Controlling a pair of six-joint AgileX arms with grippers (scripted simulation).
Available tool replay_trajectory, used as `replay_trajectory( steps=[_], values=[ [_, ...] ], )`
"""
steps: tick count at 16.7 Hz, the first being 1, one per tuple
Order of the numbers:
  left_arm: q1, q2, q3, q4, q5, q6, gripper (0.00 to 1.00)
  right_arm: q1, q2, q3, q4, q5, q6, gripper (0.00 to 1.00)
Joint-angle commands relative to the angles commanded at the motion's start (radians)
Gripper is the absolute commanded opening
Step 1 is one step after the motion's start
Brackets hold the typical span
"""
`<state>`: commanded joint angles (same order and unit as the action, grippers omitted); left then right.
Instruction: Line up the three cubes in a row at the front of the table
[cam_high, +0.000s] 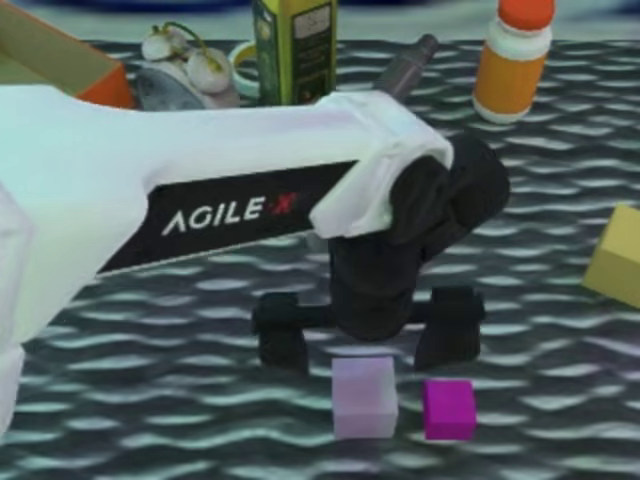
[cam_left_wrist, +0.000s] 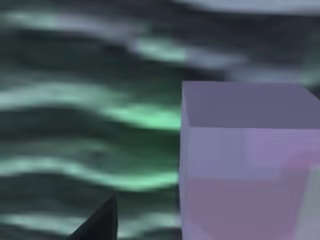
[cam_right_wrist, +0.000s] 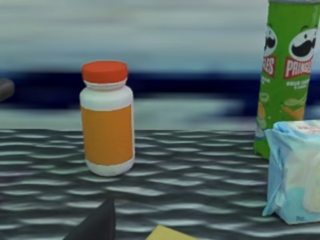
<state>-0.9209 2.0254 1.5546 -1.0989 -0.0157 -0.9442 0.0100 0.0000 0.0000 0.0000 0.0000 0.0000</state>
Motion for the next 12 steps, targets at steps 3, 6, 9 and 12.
replay_trajectory(
  steps=[3, 6, 9, 12],
  values=[
    [0.003, -0.025, 0.039, -0.052, -0.001, 0.003, 1.00, 0.000, 0.000, 0.000, 0.000, 0.000, 0.000, 1.00],
    [-0.003, -0.021, 0.037, -0.050, -0.001, 0.003, 1.00, 0.000, 0.000, 0.000, 0.000, 0.000, 0.000, 1.00],
    [0.015, -0.052, 0.008, -0.029, -0.004, 0.008, 1.00, 0.003, 0.028, 0.028, -0.021, -0.002, -0.019, 1.00],
    [0.086, -0.176, -0.104, 0.046, -0.012, 0.030, 1.00, 0.009, 0.143, 0.140, -0.103, -0.004, -0.090, 1.00]
  ],
)
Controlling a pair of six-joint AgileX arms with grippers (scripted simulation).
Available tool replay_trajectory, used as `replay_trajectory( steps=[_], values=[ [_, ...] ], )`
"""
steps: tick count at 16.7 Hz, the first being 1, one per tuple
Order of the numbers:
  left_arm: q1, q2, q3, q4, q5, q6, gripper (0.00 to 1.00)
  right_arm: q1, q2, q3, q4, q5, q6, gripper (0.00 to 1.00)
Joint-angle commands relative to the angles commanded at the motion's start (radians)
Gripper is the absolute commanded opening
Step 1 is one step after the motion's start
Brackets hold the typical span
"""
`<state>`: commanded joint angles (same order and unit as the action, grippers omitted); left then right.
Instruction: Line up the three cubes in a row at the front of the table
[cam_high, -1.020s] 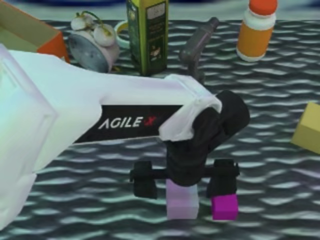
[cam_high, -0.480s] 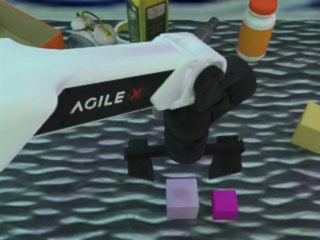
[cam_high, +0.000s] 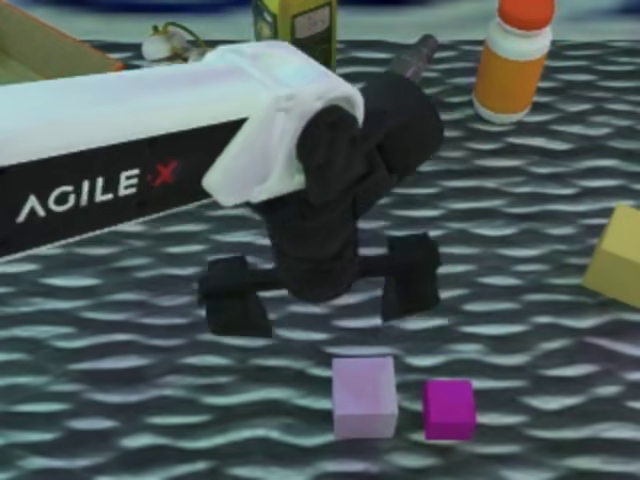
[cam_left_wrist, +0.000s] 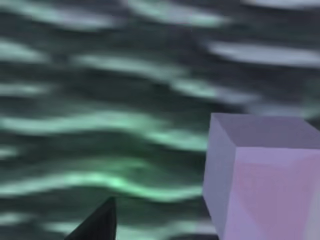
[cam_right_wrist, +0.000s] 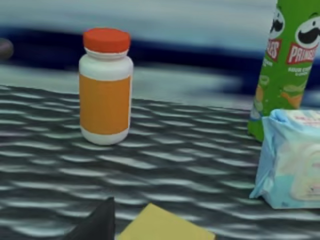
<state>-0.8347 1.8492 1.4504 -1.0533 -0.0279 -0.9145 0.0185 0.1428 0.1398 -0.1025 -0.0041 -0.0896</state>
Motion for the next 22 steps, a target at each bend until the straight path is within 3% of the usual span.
replay_trajectory(
  steps=[7, 14, 22],
  values=[
    [0.298, -0.601, -0.485, 0.308, -0.008, 0.156, 1.00, 0.012, 0.592, 0.477, -0.346, 0.005, -0.299, 1.00],
    [0.622, -1.316, -1.071, 0.684, 0.000, 0.499, 1.00, 0.029, 1.326, 0.991, -0.742, 0.013, -0.637, 1.00],
    [0.834, -1.789, -1.420, 1.010, 0.024, 0.865, 1.00, 0.042, 1.811, 1.403, -1.025, 0.008, -0.891, 1.00]
  ],
)
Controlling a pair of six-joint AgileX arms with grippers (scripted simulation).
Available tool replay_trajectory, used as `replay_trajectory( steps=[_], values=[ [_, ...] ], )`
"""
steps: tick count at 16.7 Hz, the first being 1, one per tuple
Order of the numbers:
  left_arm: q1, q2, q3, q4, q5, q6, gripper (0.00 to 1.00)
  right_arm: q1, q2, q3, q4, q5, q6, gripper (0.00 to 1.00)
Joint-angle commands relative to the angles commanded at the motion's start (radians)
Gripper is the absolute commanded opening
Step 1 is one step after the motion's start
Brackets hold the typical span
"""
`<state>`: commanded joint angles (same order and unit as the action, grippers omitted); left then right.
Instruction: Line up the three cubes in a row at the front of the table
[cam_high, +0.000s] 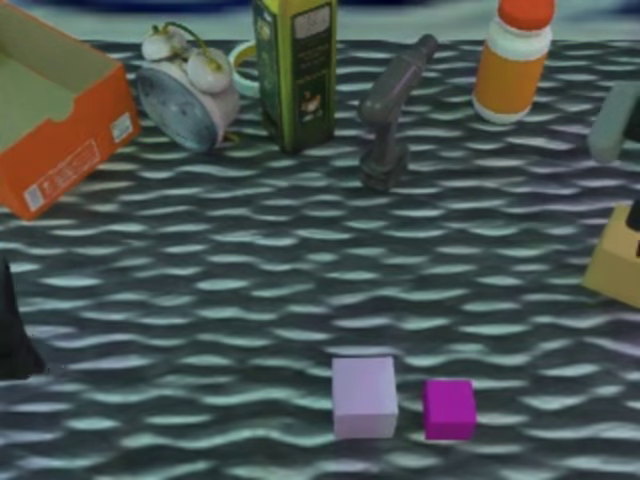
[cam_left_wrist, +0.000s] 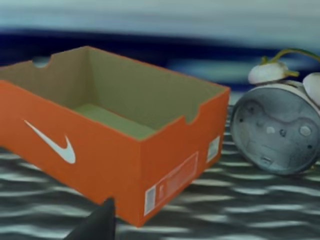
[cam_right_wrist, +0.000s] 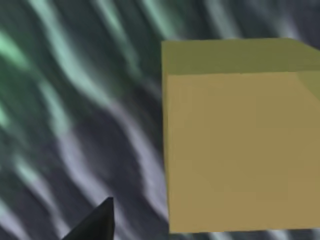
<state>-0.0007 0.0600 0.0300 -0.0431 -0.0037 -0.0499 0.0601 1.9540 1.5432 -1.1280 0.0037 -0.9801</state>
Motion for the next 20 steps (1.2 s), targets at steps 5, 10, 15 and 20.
replay_trajectory(
  steps=[5, 10, 15, 20],
  values=[
    [0.021, -0.060, -0.030, 0.043, 0.004, 0.050, 1.00, 0.001, 0.054, 0.051, -0.028, -0.002, -0.028, 1.00],
    [0.021, -0.060, -0.030, 0.043, 0.004, 0.050, 1.00, -0.002, 0.061, 0.037, -0.011, -0.002, -0.029, 1.00],
    [0.021, -0.060, -0.030, 0.043, 0.004, 0.050, 1.00, 0.001, 0.126, -0.084, 0.187, -0.002, -0.026, 1.00],
    [0.021, -0.060, -0.030, 0.043, 0.004, 0.050, 1.00, 0.003, 0.168, -0.154, 0.290, -0.001, -0.025, 1.00]
  ],
)
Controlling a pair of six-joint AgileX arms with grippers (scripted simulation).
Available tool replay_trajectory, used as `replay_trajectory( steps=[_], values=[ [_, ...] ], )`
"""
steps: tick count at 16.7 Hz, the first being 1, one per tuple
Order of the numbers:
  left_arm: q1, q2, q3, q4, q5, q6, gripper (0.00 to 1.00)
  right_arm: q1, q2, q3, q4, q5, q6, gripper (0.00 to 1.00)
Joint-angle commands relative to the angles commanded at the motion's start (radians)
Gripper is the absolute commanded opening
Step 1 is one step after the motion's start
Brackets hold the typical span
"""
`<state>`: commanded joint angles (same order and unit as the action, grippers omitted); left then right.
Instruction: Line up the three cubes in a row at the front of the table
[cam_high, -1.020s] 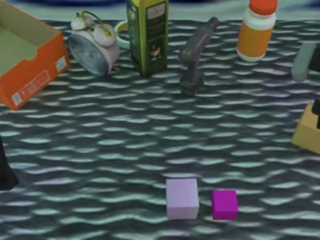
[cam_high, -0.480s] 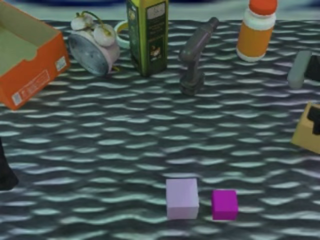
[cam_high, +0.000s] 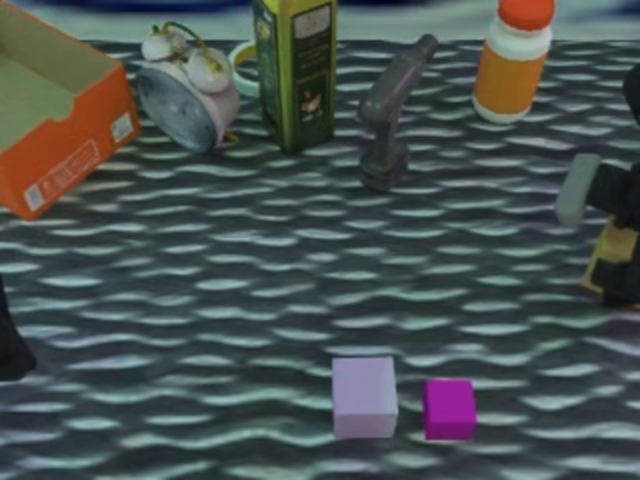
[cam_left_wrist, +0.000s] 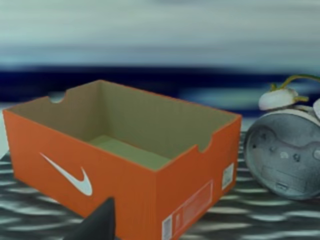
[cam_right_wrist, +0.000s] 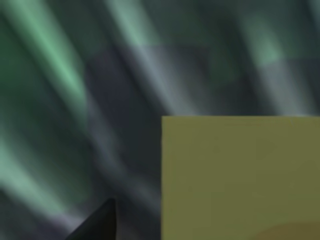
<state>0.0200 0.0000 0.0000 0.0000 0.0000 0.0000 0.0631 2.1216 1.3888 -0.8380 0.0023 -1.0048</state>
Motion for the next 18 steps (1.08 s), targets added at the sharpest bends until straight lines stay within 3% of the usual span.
replay_trajectory(
  steps=[2, 15, 18],
  values=[
    [0.000, 0.000, 0.000, 0.000, 0.000, 0.000, 1.00, 0.000, 0.000, 0.000, 0.000, 0.000, 0.000, 1.00],
    [0.000, 0.000, 0.000, 0.000, 0.000, 0.000, 1.00, 0.000, 0.000, 0.000, 0.000, 0.000, 0.000, 0.02],
    [0.000, 0.000, 0.000, 0.000, 0.000, 0.000, 1.00, 0.000, 0.000, 0.000, 0.000, 0.000, 0.000, 0.00]
  ],
)
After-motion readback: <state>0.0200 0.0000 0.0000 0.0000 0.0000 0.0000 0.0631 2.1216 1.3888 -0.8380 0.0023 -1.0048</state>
